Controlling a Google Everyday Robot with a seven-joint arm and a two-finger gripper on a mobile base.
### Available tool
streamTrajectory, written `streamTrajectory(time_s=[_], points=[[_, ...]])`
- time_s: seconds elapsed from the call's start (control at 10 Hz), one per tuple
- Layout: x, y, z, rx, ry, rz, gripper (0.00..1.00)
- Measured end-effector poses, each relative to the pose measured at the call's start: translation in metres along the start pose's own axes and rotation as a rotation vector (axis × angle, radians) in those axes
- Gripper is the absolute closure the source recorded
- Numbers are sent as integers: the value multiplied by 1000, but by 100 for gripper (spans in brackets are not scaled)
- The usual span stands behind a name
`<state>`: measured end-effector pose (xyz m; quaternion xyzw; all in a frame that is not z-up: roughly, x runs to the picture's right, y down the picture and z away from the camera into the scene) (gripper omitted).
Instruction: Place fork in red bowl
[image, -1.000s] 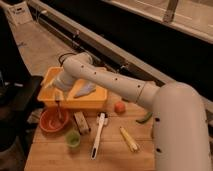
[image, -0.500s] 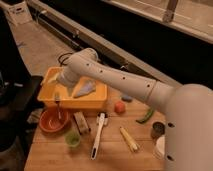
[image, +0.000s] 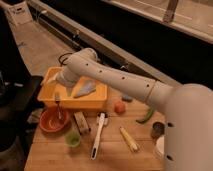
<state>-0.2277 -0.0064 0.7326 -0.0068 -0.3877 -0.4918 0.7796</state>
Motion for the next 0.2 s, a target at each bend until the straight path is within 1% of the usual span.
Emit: streamTrajectory(time_s=[0.2], points=[[1,1,-1,0,1,2,28]])
